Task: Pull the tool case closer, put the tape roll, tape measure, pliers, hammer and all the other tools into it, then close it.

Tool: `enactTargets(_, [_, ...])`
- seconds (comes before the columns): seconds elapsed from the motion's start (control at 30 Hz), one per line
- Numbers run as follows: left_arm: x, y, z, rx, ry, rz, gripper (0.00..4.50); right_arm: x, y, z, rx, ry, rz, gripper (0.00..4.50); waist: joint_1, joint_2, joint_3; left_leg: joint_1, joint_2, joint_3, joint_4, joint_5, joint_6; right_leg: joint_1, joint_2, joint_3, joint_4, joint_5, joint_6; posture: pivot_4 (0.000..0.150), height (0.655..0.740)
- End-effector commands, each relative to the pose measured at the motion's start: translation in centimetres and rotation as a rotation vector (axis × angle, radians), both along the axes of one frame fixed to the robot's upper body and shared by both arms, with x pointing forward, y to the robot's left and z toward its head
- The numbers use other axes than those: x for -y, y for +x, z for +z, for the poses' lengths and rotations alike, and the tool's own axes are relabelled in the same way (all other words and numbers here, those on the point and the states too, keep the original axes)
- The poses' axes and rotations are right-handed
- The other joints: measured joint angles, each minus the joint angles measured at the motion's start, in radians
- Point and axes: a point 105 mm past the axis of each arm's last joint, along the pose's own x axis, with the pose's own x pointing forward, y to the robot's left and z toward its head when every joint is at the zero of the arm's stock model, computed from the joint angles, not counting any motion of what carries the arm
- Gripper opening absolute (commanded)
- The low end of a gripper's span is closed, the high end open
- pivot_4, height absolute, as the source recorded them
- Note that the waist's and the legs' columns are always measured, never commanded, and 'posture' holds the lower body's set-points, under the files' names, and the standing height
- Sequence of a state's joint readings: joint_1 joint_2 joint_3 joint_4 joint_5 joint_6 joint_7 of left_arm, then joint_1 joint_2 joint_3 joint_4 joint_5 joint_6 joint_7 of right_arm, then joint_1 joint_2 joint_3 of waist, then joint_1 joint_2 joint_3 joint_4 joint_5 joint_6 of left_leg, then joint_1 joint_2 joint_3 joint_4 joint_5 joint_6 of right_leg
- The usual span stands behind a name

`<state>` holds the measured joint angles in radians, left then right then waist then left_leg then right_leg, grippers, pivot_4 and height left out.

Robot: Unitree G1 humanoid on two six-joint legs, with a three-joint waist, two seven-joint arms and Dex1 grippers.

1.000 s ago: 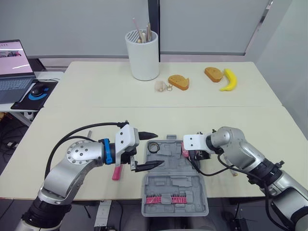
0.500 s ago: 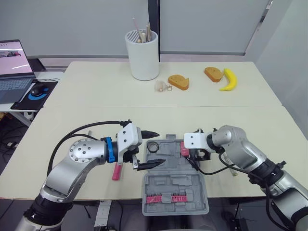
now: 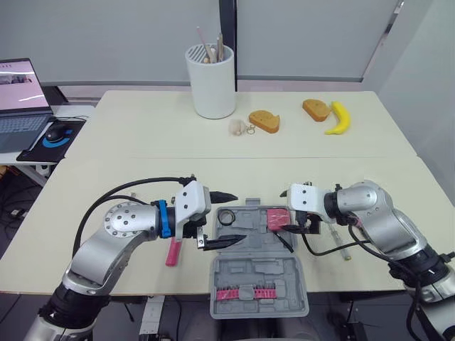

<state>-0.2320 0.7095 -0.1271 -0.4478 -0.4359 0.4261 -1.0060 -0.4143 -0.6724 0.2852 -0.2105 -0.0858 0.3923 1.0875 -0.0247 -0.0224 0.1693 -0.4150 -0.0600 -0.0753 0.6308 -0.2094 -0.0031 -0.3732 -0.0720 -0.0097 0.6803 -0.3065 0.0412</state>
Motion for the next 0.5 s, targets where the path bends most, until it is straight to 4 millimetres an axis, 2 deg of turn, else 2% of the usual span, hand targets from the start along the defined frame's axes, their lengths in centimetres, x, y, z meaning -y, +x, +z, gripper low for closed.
enactTargets(0.03, [0.2, 0.0, 0.6, 0.035, -0.003, -0.017, 4.50, -0.2, -0.1, 1.6, 0.056, 0.133, -0.004, 4.10, -0.002, 0.000, 0.000, 0.000, 0.000, 0.000, 0.000, 0.000, 0.000, 0.000, 0.000, 0.000, 0.000, 0.000, 0.000, 0.150, 0.7400])
enactTargets(0.1, [0.3, 0.0, 0.6, 0.035, -0.003, -0.023, 4.50, -0.1, -0.3, 1.2, 0.022, 0.228, -0.064, 3.57, -0.002, 0.000, 0.000, 0.000, 0.000, 0.000, 0.000, 0.000, 0.000, 0.000, 0.000, 0.000, 0.000, 0.000, 0.000, 0.150, 0.7400])
enactTargets(0.2, [0.5, 0.0, 0.7, 0.038, -0.002, -0.033, 4.50, 0.2, -0.7, -0.3, 0.049, 0.222, -0.074, 2.59, -0.001, 0.000, 0.000, 0.000, 0.000, 0.000, 0.000, 0.000, 0.000, 0.000, 0.000, 0.000, 0.000, 0.000, 0.000, 0.150, 0.7400])
enactTargets(0.37, [0.6, 0.2, 0.8, 0.040, -0.001, -0.040, 4.50, -0.1, -1.0, -1.4, 0.061, 0.227, -0.083, 1.50, -0.003, 0.000, 0.000, 0.000, 0.000, 0.001, 0.000, 0.000, 0.000, 0.000, 0.000, 0.000, 0.000, 0.000, 0.000, 0.150, 0.7400])
enactTargets(0.5, [0.8, 0.2, 0.8, 0.041, 0.001, -0.045, 4.50, -0.3, -0.8, -2.3, 0.048, 0.243, -0.100, 1.50, -0.003, 0.000, 0.000, 0.001, 0.001, 0.000, 0.000, 0.000, 0.000, 0.000, 0.001, 0.000, 0.000, 0.000, 0.000, 0.150, 0.7400])
